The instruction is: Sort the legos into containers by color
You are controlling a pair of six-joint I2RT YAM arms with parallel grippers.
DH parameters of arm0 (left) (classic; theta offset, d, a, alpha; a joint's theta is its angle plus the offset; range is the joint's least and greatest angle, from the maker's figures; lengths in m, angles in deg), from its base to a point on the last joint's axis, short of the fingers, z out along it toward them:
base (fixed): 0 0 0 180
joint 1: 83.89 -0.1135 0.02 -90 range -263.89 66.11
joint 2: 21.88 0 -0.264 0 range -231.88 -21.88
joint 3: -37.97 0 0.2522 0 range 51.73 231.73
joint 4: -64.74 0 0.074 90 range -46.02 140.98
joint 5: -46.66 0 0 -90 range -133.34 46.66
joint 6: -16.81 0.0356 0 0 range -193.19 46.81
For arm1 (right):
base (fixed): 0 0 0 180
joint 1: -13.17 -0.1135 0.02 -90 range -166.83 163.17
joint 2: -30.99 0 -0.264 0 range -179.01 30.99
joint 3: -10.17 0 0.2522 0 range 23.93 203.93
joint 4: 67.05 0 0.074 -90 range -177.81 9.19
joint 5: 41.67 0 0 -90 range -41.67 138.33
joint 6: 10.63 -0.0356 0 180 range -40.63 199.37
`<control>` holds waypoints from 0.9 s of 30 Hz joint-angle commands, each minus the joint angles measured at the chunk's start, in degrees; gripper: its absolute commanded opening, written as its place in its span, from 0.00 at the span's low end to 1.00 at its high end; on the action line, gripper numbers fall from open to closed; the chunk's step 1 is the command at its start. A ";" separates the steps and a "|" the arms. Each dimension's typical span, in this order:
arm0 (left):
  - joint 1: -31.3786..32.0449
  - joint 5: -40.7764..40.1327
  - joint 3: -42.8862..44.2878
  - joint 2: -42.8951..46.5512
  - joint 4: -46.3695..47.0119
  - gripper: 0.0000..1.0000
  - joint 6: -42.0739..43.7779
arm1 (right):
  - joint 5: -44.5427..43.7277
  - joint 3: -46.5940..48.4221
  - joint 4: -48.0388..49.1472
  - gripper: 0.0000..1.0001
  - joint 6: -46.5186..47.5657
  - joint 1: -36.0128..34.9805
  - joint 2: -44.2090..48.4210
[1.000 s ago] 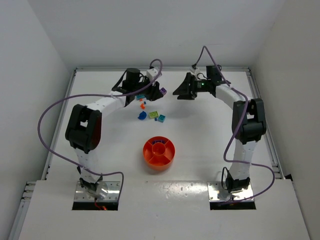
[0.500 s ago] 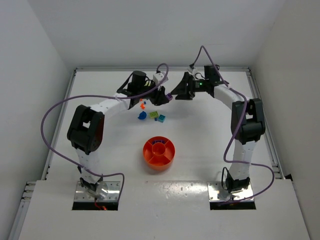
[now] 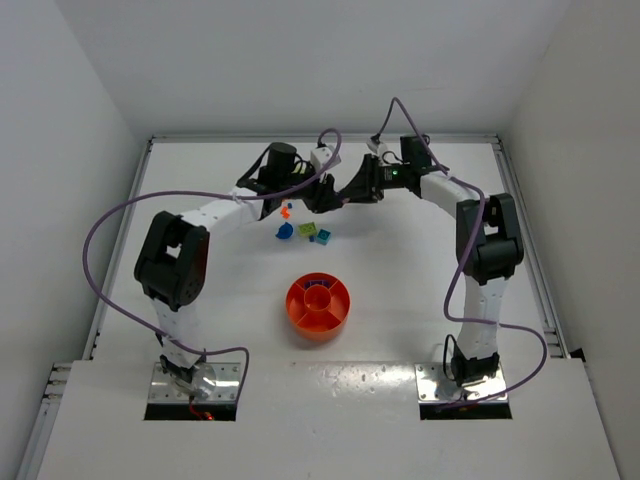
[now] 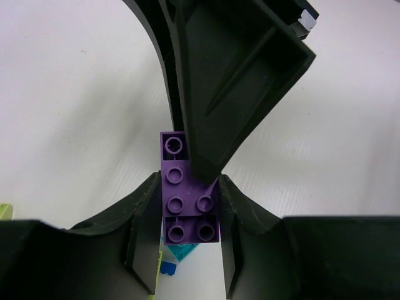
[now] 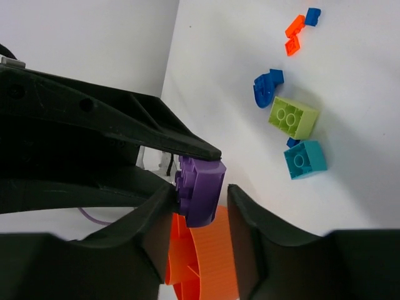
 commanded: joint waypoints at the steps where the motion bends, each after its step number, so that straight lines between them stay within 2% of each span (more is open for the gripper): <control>1: 0.81 1.77 0.40 3.68 2.64 0.22 0.05 | 2.16 1.16 3.55 0.37 0.15 -0.38 0.13; 4: 1.33 1.77 0.40 3.68 2.64 0.28 0.05 | 2.69 0.63 4.68 0.26 0.15 -0.38 0.13; 5: 1.34 1.77 0.40 3.68 2.64 0.41 0.58 | 2.69 0.63 4.69 0.23 0.15 -0.38 0.13; 6: 1.34 1.77 0.40 3.68 1.85 0.46 0.58 | 2.69 0.63 4.69 0.16 0.15 -0.38 0.13; 9: 1.34 1.16 -0.21 4.82 0.80 0.58 1.11 | 2.69 0.63 4.69 0.06 1.02 -0.38 1.44; 10: 1.34 0.55 -0.91 4.82 0.79 0.62 1.11 | 1.91 0.63 3.73 0.05 3.99 0.32 1.45; 12: -0.15 -0.07 -2.31 6.31 0.18 0.84 -0.99 | 0.24 2.99 -4.15 0.04 10.84 0.94 2.93; 13: -2.85 0.54 -3.19 7.36 0.18 0.98 -2.83 | -0.64 6.48 -15.06 0.02 23.84 0.94 3.46; 16: -8.14 8.25 -3.81 8.16 -1.57 1.00 -5.91 | -8.98 11.17 -31.74 0.01 47.11 0.33 6.09; 17: -11.72 10.10 -4.34 8.77 -1.58 1.00 -8.53 | -10.39 11.78 -37.35 0.01 56.22 -0.19 8.19; 18: -13.41 11.08 -5.04 8.78 -1.06 1.00 -10.56 | -11.10 11.79 -39.50 0.01 59.01 -0.20 9.00; 22: -21.06 6.61 -6.28 7.91 0.00 1.00 -20.76 | -11.11 6.98 -42.68 0.00 64.22 -1.07 14.35; 27: -26.17 1.70 -0.66 0.44 -8.96 1.00 -25.60 | -14.01 -2.26 -36.01 0.00 66.93 -6.86 23.85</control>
